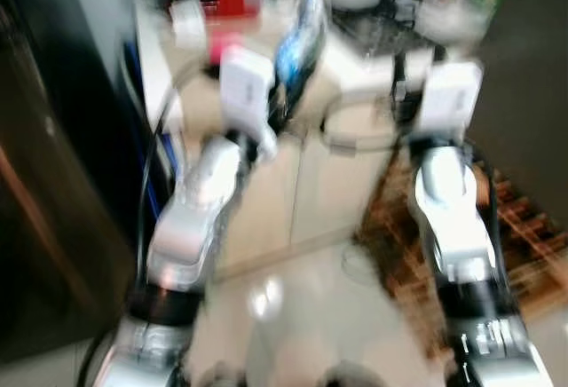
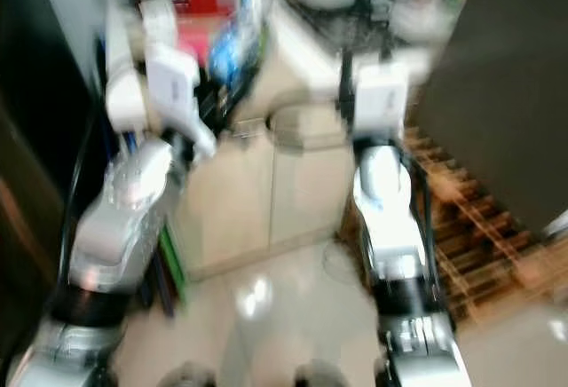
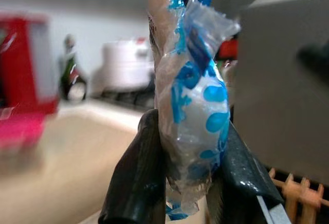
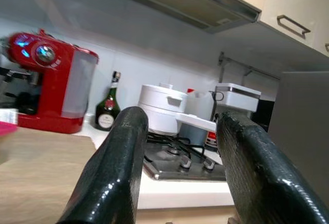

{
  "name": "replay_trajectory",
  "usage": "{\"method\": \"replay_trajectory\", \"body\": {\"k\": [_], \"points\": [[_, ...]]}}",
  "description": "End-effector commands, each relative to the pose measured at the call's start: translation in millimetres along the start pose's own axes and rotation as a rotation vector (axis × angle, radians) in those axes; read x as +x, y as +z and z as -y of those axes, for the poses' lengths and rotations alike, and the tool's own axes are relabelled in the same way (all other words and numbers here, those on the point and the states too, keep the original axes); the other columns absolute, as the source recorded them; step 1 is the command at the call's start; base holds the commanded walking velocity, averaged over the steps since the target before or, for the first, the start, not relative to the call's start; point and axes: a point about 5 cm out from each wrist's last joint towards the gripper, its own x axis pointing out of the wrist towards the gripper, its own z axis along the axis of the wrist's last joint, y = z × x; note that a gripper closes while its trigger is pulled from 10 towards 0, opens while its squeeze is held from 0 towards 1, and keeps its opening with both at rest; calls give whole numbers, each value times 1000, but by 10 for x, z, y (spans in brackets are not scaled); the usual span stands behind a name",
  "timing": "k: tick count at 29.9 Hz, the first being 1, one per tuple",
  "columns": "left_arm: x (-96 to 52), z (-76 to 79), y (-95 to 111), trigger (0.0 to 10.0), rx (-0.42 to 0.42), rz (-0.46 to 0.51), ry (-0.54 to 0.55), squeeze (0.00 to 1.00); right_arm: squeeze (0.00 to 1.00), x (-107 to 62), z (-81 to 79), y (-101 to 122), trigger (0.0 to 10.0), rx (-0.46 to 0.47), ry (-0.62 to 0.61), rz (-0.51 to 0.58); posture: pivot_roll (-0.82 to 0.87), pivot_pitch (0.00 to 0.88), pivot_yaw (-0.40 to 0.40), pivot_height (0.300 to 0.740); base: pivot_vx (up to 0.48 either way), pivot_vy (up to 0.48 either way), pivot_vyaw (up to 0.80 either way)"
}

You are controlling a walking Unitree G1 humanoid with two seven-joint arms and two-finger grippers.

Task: Restocking fridge

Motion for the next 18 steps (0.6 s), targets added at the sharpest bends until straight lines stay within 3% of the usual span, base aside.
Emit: {"method": "replay_trajectory", "body": {"k": [1,3,6,11,18], "points": [[-99,-27,40,10000,-21,23,22,0,0,-54,38,-110,10000,3,6,-66,-86,0,4,740,0,0,0],[-192,-40,-28,10000,-32,1,40,0,0,-91,39,-155,10000,5,17,-94,-90,3,1,740,0,0,0],[-271,10,-121,10000,-40,-36,48,0,0,-140,44,-206,10000,-13,33,-127,-92,29,-10,740,0,-480,696],[-265,101,-226,10000,-40,-69,59,0,24,-203,15,-293,10000,-17,64,-168,-86,36,-26,740,0,-480,758],[-248,60,-295,10000,-50,-90,96,0,71,-182,-46,-344,10000,-26,106,-190,-88,23,-32,740,0,-480,740]]}}
